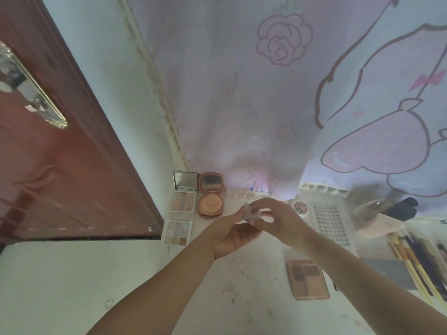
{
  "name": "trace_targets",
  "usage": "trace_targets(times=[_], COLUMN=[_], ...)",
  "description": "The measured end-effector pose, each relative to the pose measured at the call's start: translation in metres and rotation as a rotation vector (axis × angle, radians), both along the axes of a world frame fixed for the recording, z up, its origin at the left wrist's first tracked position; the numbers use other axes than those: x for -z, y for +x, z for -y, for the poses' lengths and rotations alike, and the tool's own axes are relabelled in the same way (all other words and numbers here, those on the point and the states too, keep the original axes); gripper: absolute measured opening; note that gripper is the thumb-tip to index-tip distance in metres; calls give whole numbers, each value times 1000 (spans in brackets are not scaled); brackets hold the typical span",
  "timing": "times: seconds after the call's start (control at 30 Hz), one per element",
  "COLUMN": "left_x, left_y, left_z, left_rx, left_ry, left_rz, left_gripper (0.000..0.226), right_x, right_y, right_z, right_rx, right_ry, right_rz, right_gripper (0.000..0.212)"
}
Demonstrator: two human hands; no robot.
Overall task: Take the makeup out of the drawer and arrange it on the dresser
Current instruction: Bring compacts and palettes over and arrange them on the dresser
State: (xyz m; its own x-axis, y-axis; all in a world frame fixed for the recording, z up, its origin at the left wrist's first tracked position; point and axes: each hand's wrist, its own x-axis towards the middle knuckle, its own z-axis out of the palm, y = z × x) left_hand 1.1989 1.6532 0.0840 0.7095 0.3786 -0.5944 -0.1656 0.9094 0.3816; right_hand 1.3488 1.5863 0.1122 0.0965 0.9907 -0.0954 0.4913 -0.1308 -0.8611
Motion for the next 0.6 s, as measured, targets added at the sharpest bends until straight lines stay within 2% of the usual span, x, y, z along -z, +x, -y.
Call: trace_targets(times=[0.17, 0.33, 0.47, 0.6], left_x=[-6, -12, -19, -16], left_y=[-12, -18, -23, -27], left_z=[-1, -5, -6, -8], left_rx=[17, 11, 70, 27], left_ry=[61, 109, 198, 163], left_rz=[-9, 54, 154, 123], left_gripper=[28, 32, 30, 35], right_x=[-8, -14, -17, -20], right_y=[-9, -16, -20, -18], right_z=[-4, -11, -20, -20], right_rx=[-23, -75, 7, -48], right_ry=[-4, 28, 25, 46], right_rz=[-7, 91, 115, 202], right_gripper=[20, 23, 14, 20])
